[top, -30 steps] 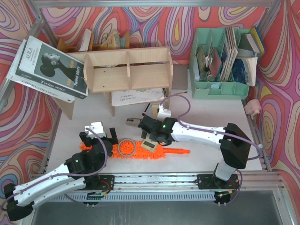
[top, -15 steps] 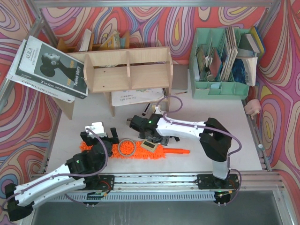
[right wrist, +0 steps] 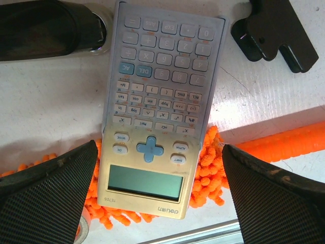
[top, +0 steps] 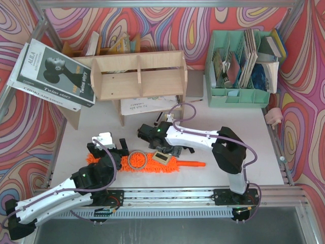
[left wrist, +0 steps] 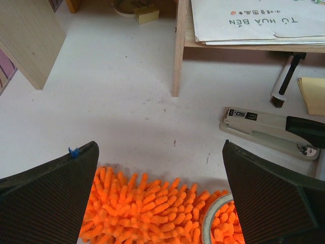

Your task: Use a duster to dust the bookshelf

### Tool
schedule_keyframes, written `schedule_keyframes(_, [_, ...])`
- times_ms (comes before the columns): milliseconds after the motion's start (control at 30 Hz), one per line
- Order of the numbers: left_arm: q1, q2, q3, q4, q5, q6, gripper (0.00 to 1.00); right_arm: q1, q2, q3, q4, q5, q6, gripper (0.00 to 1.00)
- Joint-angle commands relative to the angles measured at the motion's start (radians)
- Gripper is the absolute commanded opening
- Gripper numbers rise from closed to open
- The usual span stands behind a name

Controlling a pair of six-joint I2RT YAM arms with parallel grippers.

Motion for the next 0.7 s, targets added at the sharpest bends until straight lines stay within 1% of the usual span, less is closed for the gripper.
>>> schedule_keyframes(0, [-0.001, -0.009, -0.021, 0.02, 0.009, 0.012, 0.98, 0.007, 0.033, 0.035, -0.043, 0.038, 0.024, 0.99])
schedule_keyframes(367, [-0.001, -0.005, -0.022, 0.021, 0.014, 0.015, 0.98, 0.005, 0.068, 0.038, -0.022, 0.028, -0.002, 0.98])
schedule_keyframes(533, [-0.001, 0.0, -0.021, 0.021, 0.017, 0.018, 0.99, 0.005, 0.07, 0.031, -0.013, 0.04, -0.005, 0.92])
schedule_keyframes(667, [-0.001, 0.001, -0.022, 0.02, 0.02, 0.017, 0.98, 0.005, 0.07, 0.03, -0.01, 0.051, -0.006, 0.85])
